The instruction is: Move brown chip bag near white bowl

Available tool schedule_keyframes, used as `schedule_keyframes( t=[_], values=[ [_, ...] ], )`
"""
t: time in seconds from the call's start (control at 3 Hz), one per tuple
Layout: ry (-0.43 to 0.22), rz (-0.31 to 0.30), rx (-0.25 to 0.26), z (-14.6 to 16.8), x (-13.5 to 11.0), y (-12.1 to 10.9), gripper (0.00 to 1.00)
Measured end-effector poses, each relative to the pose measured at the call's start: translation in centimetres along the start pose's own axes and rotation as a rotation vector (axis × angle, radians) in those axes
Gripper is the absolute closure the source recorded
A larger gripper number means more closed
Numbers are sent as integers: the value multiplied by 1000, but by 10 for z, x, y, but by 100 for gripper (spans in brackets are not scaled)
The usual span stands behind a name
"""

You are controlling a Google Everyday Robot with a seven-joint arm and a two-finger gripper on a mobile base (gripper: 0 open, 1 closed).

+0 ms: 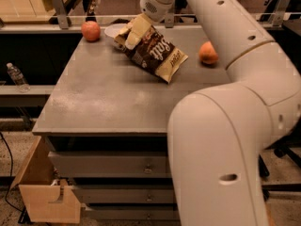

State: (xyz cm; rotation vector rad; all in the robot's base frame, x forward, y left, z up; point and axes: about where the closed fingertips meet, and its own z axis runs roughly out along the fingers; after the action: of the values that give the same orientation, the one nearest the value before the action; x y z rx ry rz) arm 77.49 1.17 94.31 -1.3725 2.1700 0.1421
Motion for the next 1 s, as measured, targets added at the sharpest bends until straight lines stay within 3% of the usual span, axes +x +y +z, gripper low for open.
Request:
schedule_keyframes(
  t=[0.33,0.67,1.0],
  values=[
    [28,8,14,-29,26,16,0],
    [70,45,14,-45,67,36,0],
    [107,44,-12,-31,80,46,0]
  ],
)
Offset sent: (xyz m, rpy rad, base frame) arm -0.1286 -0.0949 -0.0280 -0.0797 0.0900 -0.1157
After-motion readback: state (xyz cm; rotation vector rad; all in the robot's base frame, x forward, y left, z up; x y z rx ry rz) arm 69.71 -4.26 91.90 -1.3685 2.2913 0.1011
